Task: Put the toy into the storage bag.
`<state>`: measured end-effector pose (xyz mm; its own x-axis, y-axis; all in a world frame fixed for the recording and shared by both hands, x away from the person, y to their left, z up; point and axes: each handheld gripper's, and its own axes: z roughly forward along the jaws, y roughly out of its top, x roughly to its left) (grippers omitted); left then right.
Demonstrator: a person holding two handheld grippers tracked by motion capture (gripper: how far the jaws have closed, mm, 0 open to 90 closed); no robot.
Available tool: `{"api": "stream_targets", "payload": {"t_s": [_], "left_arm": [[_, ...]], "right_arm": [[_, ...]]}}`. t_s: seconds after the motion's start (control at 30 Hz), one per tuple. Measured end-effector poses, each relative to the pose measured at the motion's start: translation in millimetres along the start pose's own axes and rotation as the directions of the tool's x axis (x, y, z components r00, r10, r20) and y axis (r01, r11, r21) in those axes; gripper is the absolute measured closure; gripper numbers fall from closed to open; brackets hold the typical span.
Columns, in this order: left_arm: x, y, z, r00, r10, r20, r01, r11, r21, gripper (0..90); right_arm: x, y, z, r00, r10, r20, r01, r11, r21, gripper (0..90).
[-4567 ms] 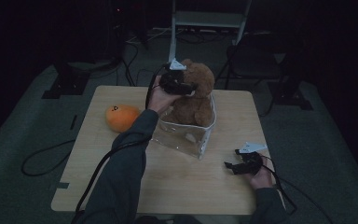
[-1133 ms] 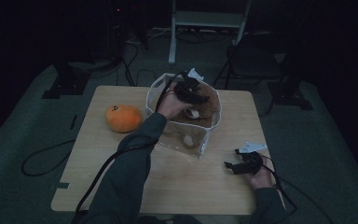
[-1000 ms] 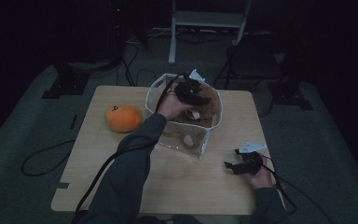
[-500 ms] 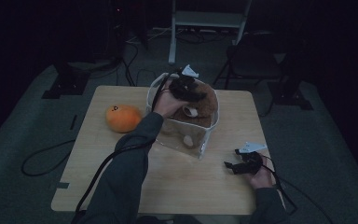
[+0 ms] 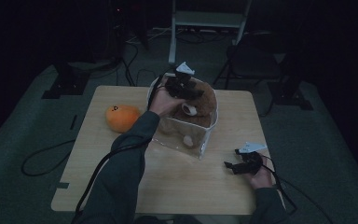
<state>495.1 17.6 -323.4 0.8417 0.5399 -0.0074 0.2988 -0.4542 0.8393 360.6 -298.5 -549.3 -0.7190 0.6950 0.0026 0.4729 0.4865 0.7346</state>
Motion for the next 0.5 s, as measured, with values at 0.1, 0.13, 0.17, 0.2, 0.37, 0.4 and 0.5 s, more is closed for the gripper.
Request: {"api": "stream_targets", "payload": {"t_s": [0.1,0.13,0.17,0.2,0.37,0.4,0.5], "left_arm": [[1.1,0.7,-2.9,1.0000,-0.006,0.003,0.006,1.0000,-0.004,46.8],[1.5,0.9,-4.4,0.9999,-0.008,0.007,0.008,1.0000,-0.004,47.1],[1.6,1.0,-5.3,0.9999,-0.012,0.009,0.012,0.9999,-0.008,48.1],[1.7,1.0,-6.1,0.9999,-0.012,0.010,0.012,0.9999,-0.008,48.0],[2.2,1.4,-11.8,0.9999,-0.010,0.004,0.010,0.9999,-0.009,47.7],[2.3,1.3,-12.9,0.9999,-0.011,0.006,0.011,0.9999,-0.010,47.6],[3.0,0.7,-16.5,1.0000,-0.009,0.004,0.009,0.9999,-0.010,47.2]], "right_arm": [[0.0,0.0,0.0,1.0000,0.000,0.000,0.000,1.000,0.000,18.6],[0.0,0.0,0.0,1.0000,0.000,0.000,0.000,1.000,0.000,18.6],[0.0,0.0,0.0,1.0000,0.000,0.000,0.000,1.000,0.000,18.6],[0.0,0.0,0.0,1.0000,0.000,0.000,0.000,1.000,0.000,18.6],[0.0,0.0,0.0,1.0000,0.000,0.000,0.000,1.000,0.000,18.6],[0.0,0.0,0.0,1.0000,0.000,0.000,0.000,1.000,0.000,18.6],[0.0,0.0,0.0,1.0000,0.000,0.000,0.000,1.000,0.000,18.6]]}}
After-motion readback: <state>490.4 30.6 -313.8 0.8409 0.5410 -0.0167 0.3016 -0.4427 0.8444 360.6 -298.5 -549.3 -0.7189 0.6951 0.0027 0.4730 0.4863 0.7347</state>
